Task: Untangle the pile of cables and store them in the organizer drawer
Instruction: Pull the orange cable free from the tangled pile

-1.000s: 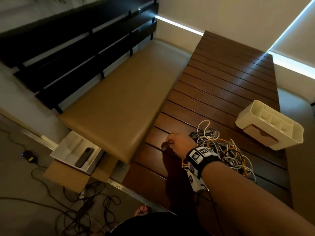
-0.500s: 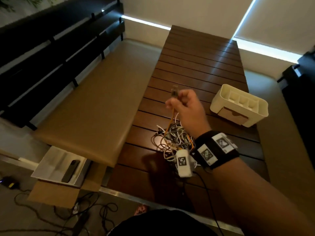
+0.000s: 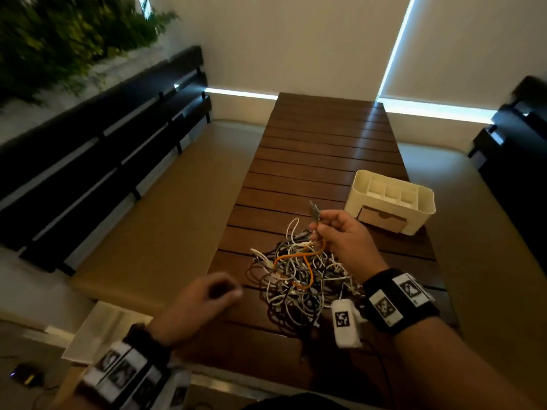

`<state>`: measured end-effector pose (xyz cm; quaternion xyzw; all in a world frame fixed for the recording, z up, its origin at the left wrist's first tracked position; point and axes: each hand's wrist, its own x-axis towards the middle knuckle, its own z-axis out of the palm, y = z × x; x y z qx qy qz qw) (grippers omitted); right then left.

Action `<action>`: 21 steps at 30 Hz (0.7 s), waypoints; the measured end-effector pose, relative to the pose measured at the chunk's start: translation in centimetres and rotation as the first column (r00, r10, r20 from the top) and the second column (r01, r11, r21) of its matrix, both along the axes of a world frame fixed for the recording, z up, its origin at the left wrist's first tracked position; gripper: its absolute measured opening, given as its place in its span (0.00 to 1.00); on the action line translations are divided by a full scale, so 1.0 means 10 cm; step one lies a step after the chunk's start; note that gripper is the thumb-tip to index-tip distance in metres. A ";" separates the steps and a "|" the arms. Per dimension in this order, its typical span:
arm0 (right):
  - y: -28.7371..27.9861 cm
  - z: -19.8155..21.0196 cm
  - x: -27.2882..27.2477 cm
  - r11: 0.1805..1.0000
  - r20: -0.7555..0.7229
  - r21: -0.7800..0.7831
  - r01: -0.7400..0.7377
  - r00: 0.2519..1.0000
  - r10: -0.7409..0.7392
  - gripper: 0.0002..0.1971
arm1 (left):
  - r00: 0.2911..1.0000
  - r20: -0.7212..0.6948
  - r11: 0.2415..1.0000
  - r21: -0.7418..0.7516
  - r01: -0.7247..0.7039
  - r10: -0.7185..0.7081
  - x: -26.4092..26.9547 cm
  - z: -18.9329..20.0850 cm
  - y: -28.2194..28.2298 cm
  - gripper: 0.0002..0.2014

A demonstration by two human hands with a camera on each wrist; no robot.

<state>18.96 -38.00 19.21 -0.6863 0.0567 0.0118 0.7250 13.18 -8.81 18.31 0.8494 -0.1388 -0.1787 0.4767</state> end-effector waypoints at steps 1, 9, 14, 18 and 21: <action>0.02 0.06 0.00 1.000 0.030 0.008 -0.012 0.999 0.012 0.10 | 0.997 0.074 0.999 -0.041 -0.018 0.021 0.15 0.10 -0.17 0.08; 0.07 0.31 -0.12 0.992 0.203 0.062 -0.111 0.974 0.096 0.08 | 0.987 0.150 0.938 -0.347 0.004 0.051 0.64 0.62 -1.31 0.12; -0.02 0.32 -0.19 0.989 0.215 0.081 -0.122 0.971 0.102 0.09 | 0.991 0.122 0.917 -0.398 -0.004 0.058 0.60 0.54 -1.51 0.14; 0.00 0.07 -0.24 0.985 0.116 0.076 -0.156 0.982 0.147 0.04 | 0.981 0.123 0.878 -0.473 -0.074 0.148 0.54 0.49 -1.56 0.15; -0.04 -0.24 -0.31 0.974 0.037 -0.049 -0.220 0.974 0.221 0.06 | 0.970 0.073 0.801 -0.580 -0.148 0.233 0.49 0.54 -1.55 0.14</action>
